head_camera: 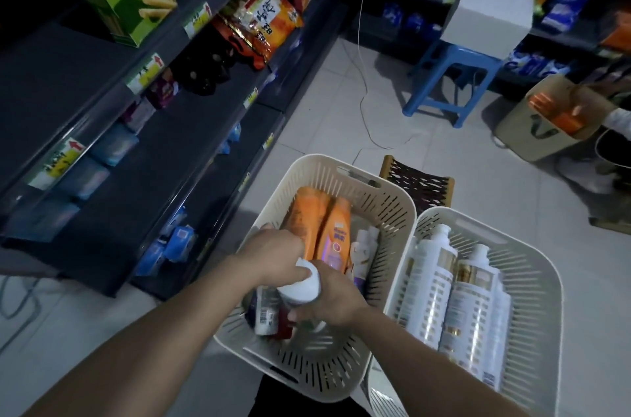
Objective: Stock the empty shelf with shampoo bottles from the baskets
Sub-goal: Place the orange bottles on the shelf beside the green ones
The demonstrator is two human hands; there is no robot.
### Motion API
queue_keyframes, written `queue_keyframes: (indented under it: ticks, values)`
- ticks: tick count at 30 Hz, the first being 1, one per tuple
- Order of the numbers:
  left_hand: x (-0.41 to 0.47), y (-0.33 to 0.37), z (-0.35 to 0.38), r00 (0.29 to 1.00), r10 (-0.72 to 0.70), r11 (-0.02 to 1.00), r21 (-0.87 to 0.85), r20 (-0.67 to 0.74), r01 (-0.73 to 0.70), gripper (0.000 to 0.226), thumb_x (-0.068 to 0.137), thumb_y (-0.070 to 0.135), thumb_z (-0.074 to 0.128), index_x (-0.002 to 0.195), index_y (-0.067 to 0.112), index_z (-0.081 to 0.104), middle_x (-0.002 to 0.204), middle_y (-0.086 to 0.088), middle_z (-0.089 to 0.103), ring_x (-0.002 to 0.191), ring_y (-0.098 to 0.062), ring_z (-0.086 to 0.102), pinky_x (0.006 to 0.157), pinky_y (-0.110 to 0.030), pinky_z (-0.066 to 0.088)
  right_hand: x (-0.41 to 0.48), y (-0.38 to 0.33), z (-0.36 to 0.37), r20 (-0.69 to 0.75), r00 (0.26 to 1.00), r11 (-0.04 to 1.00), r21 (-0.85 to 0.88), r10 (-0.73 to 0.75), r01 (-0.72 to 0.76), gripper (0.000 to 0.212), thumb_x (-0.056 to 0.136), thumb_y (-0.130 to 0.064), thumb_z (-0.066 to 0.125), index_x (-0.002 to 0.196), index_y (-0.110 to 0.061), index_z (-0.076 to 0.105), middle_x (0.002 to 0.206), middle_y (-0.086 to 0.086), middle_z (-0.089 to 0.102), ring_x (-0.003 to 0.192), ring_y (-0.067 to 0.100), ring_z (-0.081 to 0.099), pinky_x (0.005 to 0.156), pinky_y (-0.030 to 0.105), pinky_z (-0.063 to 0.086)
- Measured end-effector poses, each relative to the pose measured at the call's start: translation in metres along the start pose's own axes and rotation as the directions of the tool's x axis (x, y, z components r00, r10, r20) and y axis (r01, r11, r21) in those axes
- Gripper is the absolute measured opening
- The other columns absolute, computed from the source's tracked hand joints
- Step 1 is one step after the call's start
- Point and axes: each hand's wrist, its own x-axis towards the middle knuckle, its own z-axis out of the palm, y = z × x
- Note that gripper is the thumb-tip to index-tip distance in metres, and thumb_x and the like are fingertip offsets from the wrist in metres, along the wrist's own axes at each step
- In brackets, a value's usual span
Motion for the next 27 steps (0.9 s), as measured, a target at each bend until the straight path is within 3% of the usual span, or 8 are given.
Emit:
queue_keyframes:
  ticks: [6, 10, 13, 16, 19, 23, 25, 27]
  values:
    - [0.014, -0.004, -0.032, 0.995, -0.078, 0.943, -0.328, -0.059, 0.054, 0.042, 0.086, 0.057, 0.055, 0.092, 0.020, 0.071, 0.094, 0.003, 0.070, 0.090, -0.017, 0.063, 0.080, -0.034, 0.050, 0.001, 0.005, -0.003, -0.259, 0.965, 0.939, 0.341, 0.046, 0.047, 0.063, 0.048, -0.045, 0.085, 0.104, -0.043, 0.057, 0.103, -0.013, 0.069, 0.099, 0.009, 0.065, 0.086, 0.040, 0.055]
    - [0.042, -0.001, -0.043, 0.930, -0.307, 0.535, -0.845, -0.201, -0.006, 0.044, 0.096, 0.052, 0.041, 0.125, 0.025, 0.059, 0.121, 0.007, 0.060, 0.111, -0.012, 0.055, 0.094, -0.032, 0.043, -0.002, 0.000, -0.028, -0.434, 0.876, 0.854, 0.518, 0.208, 0.054, 0.058, 0.067, -0.029, 0.086, 0.113, -0.032, 0.051, 0.099, -0.015, 0.065, 0.093, 0.010, 0.065, 0.081, 0.038, 0.056]
    - [0.063, 0.003, -0.023, 0.890, -0.416, 0.634, -0.762, -0.188, 0.135, 0.034, 0.102, 0.036, 0.038, 0.127, 0.022, 0.056, 0.126, -0.001, 0.059, 0.105, -0.018, 0.056, 0.087, -0.030, 0.043, -0.001, 0.001, -0.044, -0.515, 0.795, 0.817, 0.575, 0.320, 0.043, 0.066, 0.065, -0.037, 0.087, 0.115, -0.022, 0.047, 0.102, -0.007, 0.064, 0.094, 0.019, 0.065, 0.085, 0.048, 0.056]
    - [0.076, 0.008, 0.013, 0.914, -0.406, 0.774, -0.537, -0.013, 0.336, 0.033, 0.097, 0.034, 0.047, 0.126, 0.018, 0.054, 0.127, -0.008, 0.061, 0.109, -0.027, 0.059, 0.084, -0.028, 0.043, -0.002, 0.002, -0.058, -0.548, 0.775, 0.869, 0.495, 0.315, -0.004, 0.065, 0.068, -0.036, 0.085, 0.115, -0.021, 0.043, 0.104, -0.005, 0.061, 0.096, 0.020, 0.062, 0.083, 0.044, 0.055]
    - [0.097, 0.003, 0.048, 0.889, -0.446, 0.703, -0.575, 0.102, 0.419, 0.080, 0.087, 0.049, 0.060, 0.150, 0.015, 0.024, 0.150, -0.014, 0.037, 0.134, -0.031, 0.041, 0.105, -0.038, 0.036, -0.003, 0.007, -0.067, -0.568, 0.777, 0.918, 0.396, 0.271, -0.031, 0.068, 0.066, -0.041, 0.085, 0.116, -0.022, 0.043, 0.107, -0.005, 0.061, 0.097, 0.019, 0.062, 0.079, 0.043, 0.055]
    - [0.128, -0.008, 0.082, 0.849, -0.503, 0.583, -0.662, 0.160, 0.470, 0.127, 0.067, 0.062, 0.075, 0.154, 0.016, -0.006, 0.157, -0.018, 0.018, 0.139, -0.036, 0.031, 0.113, -0.046, 0.030, 0.000, 0.011, -0.068, -0.577, 0.778, 0.930, 0.366, 0.249, -0.027, 0.069, 0.062, -0.047, 0.084, 0.113, -0.024, 0.044, 0.105, -0.006, 0.062, 0.095, 0.020, 0.062, 0.077, 0.046, 0.055]
    - [0.144, -0.023, 0.104, 0.850, -0.509, 0.586, -0.670, 0.132, 0.455, 0.127, 0.060, 0.054, 0.082, 0.154, 0.015, 0.006, 0.153, -0.017, 0.030, 0.134, -0.034, 0.040, 0.111, -0.044, 0.035, 0.002, 0.012, -0.066, -0.576, 0.774, 0.920, 0.390, 0.261, -0.020, 0.071, 0.056, -0.054, 0.080, 0.112, -0.027, 0.045, 0.104, -0.008, 0.063, 0.095, 0.019, 0.063, 0.078, 0.048, 0.055]
    - [0.152, -0.039, 0.117, 0.847, -0.508, 0.509, -0.738, 0.158, 0.443, 0.108, 0.048, 0.049, 0.080, 0.141, 0.017, 0.037, 0.132, -0.015, 0.056, 0.113, -0.028, 0.058, 0.097, -0.042, 0.050, 0.006, 0.014, -0.066, -0.567, 0.770, 0.891, 0.454, 0.292, -0.003, 0.072, 0.051, -0.059, 0.075, 0.111, -0.031, 0.047, 0.103, -0.012, 0.064, 0.095, 0.017, 0.064, 0.079, 0.049, 0.056]
